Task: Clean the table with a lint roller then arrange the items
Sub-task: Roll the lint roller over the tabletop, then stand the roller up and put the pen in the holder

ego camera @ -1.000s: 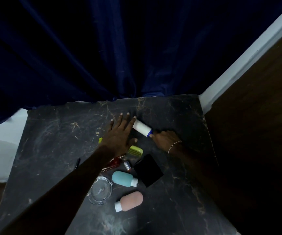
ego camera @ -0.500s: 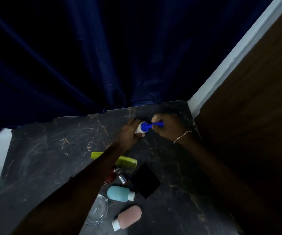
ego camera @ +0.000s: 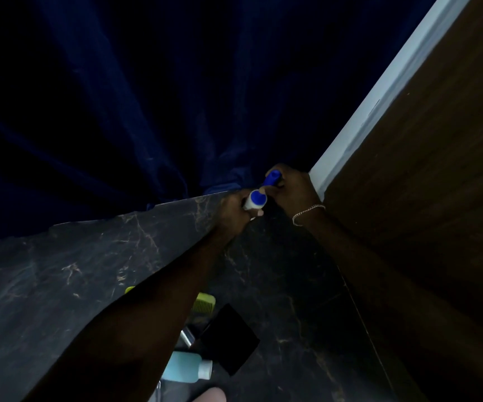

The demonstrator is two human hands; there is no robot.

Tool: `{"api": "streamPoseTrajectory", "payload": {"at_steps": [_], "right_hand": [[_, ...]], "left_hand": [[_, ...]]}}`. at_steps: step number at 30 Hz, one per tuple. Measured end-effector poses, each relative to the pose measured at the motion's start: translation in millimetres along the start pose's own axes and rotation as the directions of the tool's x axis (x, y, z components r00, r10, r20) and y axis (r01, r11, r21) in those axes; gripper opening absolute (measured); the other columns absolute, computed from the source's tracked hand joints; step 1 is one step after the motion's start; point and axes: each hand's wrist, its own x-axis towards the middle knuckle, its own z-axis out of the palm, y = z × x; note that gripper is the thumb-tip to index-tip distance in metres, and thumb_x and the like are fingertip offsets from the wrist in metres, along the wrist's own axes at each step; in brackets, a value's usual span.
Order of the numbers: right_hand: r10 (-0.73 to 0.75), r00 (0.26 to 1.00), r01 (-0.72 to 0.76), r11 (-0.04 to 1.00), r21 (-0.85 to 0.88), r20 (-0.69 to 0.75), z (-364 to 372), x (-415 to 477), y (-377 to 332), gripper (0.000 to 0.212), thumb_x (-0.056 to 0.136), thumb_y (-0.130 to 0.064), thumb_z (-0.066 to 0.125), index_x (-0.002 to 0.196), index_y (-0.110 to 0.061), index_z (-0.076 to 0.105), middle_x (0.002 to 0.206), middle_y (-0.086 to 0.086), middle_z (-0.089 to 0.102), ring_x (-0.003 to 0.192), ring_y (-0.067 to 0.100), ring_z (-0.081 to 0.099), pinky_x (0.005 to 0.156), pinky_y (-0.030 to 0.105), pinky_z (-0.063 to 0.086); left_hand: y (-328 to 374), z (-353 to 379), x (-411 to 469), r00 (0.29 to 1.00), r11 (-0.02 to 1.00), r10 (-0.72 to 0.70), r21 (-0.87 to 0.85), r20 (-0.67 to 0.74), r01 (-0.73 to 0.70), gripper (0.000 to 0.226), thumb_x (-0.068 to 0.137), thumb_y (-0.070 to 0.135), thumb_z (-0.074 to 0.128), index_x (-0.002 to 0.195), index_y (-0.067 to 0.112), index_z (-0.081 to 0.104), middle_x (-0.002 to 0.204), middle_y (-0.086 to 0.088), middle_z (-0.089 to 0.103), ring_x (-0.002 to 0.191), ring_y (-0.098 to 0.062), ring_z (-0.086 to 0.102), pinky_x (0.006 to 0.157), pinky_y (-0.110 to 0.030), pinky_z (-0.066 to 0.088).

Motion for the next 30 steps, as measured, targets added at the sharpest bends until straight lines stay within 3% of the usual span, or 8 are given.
{"api": "streamPoseTrajectory", "payload": {"at_steps": [2, 5, 9, 11, 15, 20, 27, 30], "right_hand": [[-0.005, 1.0, 0.005, 1.0, -0.013, -0.003, 0.5, 8.4, 2.2, 0.032, 0.079, -0.009, 0.074, 0.109, -0.012, 0.063, 0.097, 0.007, 0.071, 0.088, 0.018, 0.068, 0.086, 0.035, 0.057], [-0.012, 1.0, 0.013, 0.999, -0.039, 0.01, 1.8, 17.9, 3.8, 0.03, 0.083, -0.007, 0.07, 0.112, -0.01, 0.062, 0.1, 0.01, 0.071, 0.094, 0.022, 0.068, 0.087, 0.034, 0.055], [0.025, 0.999, -0.025, 0.999, -0.026, 0.029, 0.8, 25.8, 5.3, 0.023, 0.085, -0.011, 0.071, 0.105, -0.004, 0.064, 0.1, 0.013, 0.071, 0.094, 0.023, 0.068, 0.082, 0.027, 0.051], [0.043, 0.999, -0.042, 0.999, -0.009, 0.032, 0.7, 27.8, 7.0, 0.022, 0.084, -0.013, 0.073, 0.102, -0.004, 0.064, 0.098, 0.012, 0.071, 0.093, 0.023, 0.068, 0.084, 0.033, 0.055], [0.068, 0.997, -0.068, 0.998, 0.004, 0.033, 1.8, 29.2, 7.5, 0.023, 0.083, -0.017, 0.074, 0.102, -0.007, 0.064, 0.1, 0.011, 0.071, 0.094, 0.022, 0.066, 0.087, 0.035, 0.053], [0.091, 0.994, -0.091, 0.996, -0.008, 0.058, 3.0, 28.8, 12.3, 0.024, 0.082, -0.018, 0.076, 0.101, -0.009, 0.065, 0.098, 0.009, 0.071, 0.089, 0.018, 0.064, 0.083, 0.033, 0.052], [0.077, 0.994, -0.076, 0.997, -0.014, 0.082, 2.4, 19.3, 12.8, 0.025, 0.08, -0.017, 0.076, 0.103, -0.013, 0.066, 0.101, 0.004, 0.071, 0.094, 0.017, 0.066, 0.084, 0.03, 0.052], [0.07, 0.996, -0.069, 0.997, -0.023, 0.05, -3.2, 12.8, 11.4, 0.042, 0.078, -0.017, 0.078, 0.116, -0.009, 0.064, 0.116, 0.009, 0.066, 0.097, 0.018, 0.064, 0.082, 0.027, 0.049]], "left_hand": [[3.5, 2.4, 5.8, 1.0, 0.999, -0.018, -0.032, 0.009, 0.018, 0.045, 0.084, 0.013, 0.081, 0.127, 0.01, 0.067, 0.114, 0.004, 0.07, 0.103, -0.012, 0.066, 0.09, -0.014, 0.05], [2.7, 9.6, 15.4, 0.998, 0.992, -0.053, -0.112, 0.024, 0.056, 0.046, 0.085, 0.016, 0.079, 0.127, 0.008, 0.064, 0.12, -0.004, 0.072, 0.11, -0.02, 0.069, 0.096, -0.035, 0.055], [4.4, 17.4, 22.5, 0.997, 0.99, -0.075, -0.117, 0.026, 0.078, 0.037, 0.089, 0.01, 0.075, 0.125, 0.01, 0.063, 0.113, 0.002, 0.07, 0.101, -0.009, 0.068, 0.086, -0.023, 0.053], [5.2, 19.2, 24.3, 0.996, 0.991, -0.088, -0.095, 0.018, 0.09, 0.037, 0.089, 0.013, 0.076, 0.124, 0.014, 0.063, 0.112, 0.003, 0.07, 0.101, -0.011, 0.068, 0.088, -0.03, 0.055], [3.9, 17.5, 23.7, 0.995, 0.996, -0.086, 0.023, 0.048, 0.085, 0.05, 0.086, 0.02, 0.079, 0.132, 0.016, 0.059, 0.124, -0.006, 0.07, 0.114, -0.022, 0.067, 0.101, -0.047, 0.055], [-10.2, 10.2, 28.3, 0.98, 0.984, -0.167, 0.08, 0.107, 0.159, 0.107, 0.067, 0.053, 0.076, 0.159, 0.025, 0.029, 0.151, -0.005, 0.052, 0.137, -0.025, 0.052, 0.114, -0.052, 0.043], [15.0, -28.3, -16.3, 0.994, 0.916, -0.093, 0.397, 0.062, 0.061, 0.096, 0.094, 0.055, 0.064, 0.165, 0.024, 0.009, 0.168, -0.013, 0.026, 0.152, -0.032, 0.031, 0.12, -0.047, 0.034], [19.7, -46.7, -37.0, 0.997, 0.871, -0.038, 0.492, 0.071, -0.002, 0.094, 0.095, 0.062, 0.056, 0.165, 0.028, 0.005, 0.173, -0.009, 0.011, 0.16, -0.029, 0.011, 0.126, -0.049, 0.022]]}}
